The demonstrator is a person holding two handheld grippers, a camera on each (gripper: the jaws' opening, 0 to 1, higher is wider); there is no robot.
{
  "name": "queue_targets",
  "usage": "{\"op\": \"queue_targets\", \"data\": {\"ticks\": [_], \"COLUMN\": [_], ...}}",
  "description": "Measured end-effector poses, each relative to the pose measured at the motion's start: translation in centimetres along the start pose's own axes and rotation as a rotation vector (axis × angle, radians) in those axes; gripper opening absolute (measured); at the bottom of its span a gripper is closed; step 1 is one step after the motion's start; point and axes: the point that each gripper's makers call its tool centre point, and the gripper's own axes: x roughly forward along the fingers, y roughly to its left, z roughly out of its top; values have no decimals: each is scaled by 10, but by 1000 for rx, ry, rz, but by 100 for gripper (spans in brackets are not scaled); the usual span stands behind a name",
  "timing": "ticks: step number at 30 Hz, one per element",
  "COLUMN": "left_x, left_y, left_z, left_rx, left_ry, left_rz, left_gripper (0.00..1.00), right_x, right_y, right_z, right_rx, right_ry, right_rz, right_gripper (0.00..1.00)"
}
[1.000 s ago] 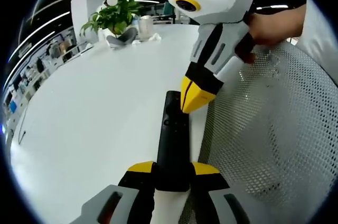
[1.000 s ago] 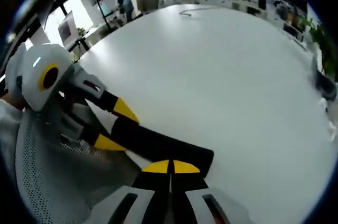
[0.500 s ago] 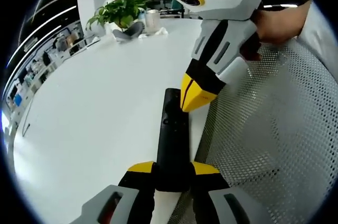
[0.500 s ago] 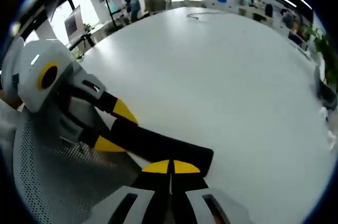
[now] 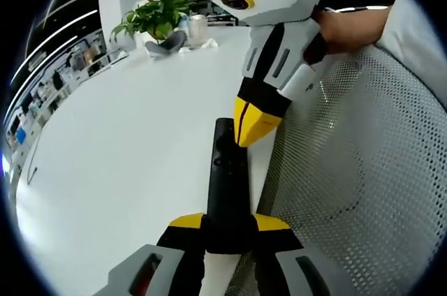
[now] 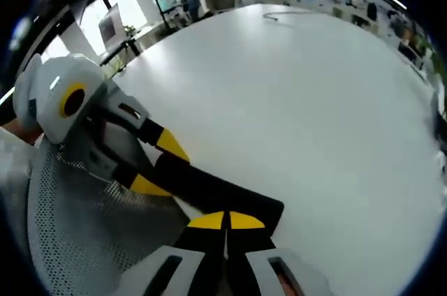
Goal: Press the specified remote control buttons in sequence, fully releasing each button before pressing the next.
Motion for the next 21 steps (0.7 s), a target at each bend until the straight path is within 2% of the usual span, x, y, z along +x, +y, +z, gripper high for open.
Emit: {"op": "queue_targets", "data": {"ticks": [2,3,7,13,18,21], "left_x": [0,0,0,0,0,0], "left_y": [0,0,0,-1,-1,-1], "left_z": [0,0,0,1,1,1], "left_rx": [-1,-1,-3,-2,-1,1], "left_ry": [0,-1,-3,-5,-9,-9], "left_rz": [0,0,0,-4,-4,-4], "left_gripper": [24,24,25,25,25,25], "right_x": [0,-2,-5,-4,3,3], "right_y": [1,1,0,-3,-1,-2], "right_z": [2,8,13,14,9,10], "right_rx": [-3,-18,56,55,10,11], "right_ry": [-11,-42,-64,-73,-32,-35], "right_rz": [-8,-24,2,-17,-31,-31], "right_gripper": [0,0,0,0,0,0]}}
